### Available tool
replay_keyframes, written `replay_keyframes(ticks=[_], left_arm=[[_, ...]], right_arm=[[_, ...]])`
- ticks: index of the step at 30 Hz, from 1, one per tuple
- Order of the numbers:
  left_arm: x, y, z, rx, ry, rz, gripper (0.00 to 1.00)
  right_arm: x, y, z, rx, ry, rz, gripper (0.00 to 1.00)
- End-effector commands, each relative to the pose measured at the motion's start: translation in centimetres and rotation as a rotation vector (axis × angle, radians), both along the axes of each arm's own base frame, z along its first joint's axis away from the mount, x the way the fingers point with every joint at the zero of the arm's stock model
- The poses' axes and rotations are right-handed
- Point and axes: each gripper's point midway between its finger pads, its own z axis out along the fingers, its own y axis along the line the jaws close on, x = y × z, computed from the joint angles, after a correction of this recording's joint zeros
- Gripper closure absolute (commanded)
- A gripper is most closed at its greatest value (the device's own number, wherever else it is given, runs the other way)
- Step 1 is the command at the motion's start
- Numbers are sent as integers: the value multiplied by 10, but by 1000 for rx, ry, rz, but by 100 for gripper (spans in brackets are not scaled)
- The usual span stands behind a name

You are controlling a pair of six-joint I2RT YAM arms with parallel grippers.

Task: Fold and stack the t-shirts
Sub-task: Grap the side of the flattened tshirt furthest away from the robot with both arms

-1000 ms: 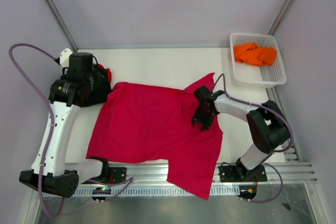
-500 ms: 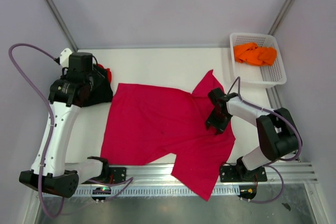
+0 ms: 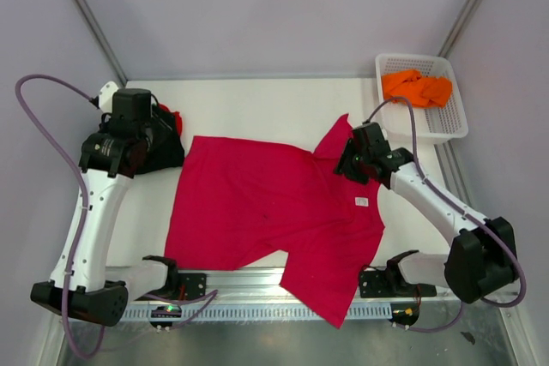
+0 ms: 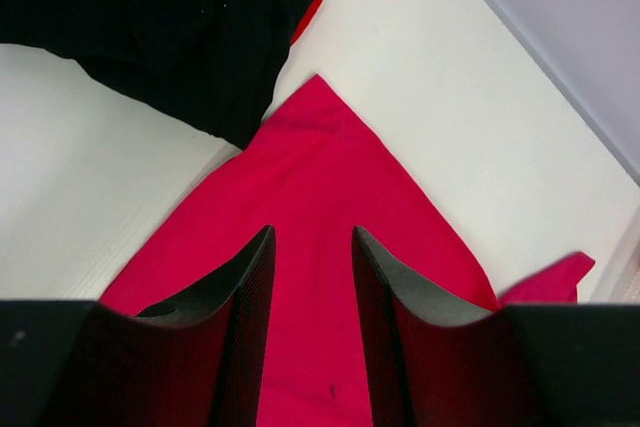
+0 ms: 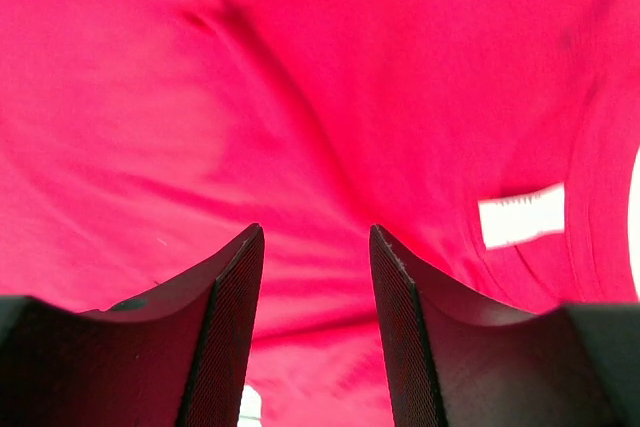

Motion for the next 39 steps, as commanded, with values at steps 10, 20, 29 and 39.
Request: replay_keyframes(ticks=[10,20,29,39], left_arm=[[0,-5,3,-27,-23,-12,61],[-11,5,10,4,-38,13,61],[-9,4,8,4,-29,12,61],[-2,1,5,-3,-28,8,60]], right_arm=[[78,21,-5,127,3,-101,49],[122,36,-15,153,30,-105,49],[123,37,-28,141,68,-105,49],[84,21,-47,94,192,-180,49]])
